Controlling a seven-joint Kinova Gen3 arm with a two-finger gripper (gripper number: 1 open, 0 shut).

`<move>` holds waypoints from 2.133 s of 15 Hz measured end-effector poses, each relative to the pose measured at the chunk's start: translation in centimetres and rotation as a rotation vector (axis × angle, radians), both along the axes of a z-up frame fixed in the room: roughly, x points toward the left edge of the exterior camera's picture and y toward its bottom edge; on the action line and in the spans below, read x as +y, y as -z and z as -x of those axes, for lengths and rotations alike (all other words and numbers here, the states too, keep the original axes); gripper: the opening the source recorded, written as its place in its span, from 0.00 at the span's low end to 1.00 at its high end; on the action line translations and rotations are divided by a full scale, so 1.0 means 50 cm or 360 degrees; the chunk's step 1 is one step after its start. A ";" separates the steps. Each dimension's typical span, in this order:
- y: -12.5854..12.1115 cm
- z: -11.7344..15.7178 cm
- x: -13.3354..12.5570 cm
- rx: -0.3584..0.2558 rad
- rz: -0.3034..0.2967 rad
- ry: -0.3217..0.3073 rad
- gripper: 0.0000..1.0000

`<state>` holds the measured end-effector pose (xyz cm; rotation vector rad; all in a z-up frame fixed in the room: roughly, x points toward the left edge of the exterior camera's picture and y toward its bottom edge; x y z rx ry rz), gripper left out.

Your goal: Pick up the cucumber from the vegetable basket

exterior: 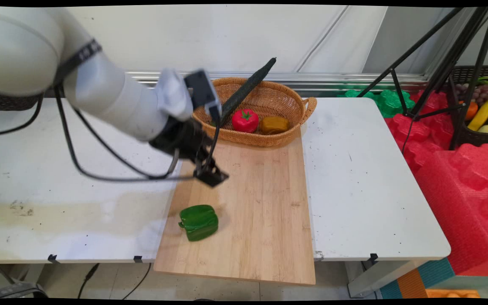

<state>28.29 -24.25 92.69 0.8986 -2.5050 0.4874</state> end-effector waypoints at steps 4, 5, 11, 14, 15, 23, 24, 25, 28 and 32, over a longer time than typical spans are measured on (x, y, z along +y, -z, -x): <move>-0.065 -0.019 -0.071 0.0058 0.0119 -0.0102 1.00; -0.074 -0.024 -0.094 0.0067 0.0148 -0.0139 1.00; -0.078 -0.062 -0.231 0.0066 0.0258 -0.0340 1.00; -0.057 -0.073 -0.301 0.0051 0.0272 -0.0423 1.00; -0.045 -0.075 -0.329 0.0042 0.0269 -0.0452 1.00; 0.065 -0.071 -0.505 0.0016 0.0193 -0.0643 1.00; 0.079 -0.070 -0.523 0.0015 0.0180 -0.0659 1.00; 0.094 -0.069 -0.542 0.0012 0.0164 -0.0675 1.00; 0.131 -0.065 -0.583 0.0013 0.0124 -0.0699 1.00; 0.173 -0.060 -0.623 0.0024 0.0079 -0.0726 1.00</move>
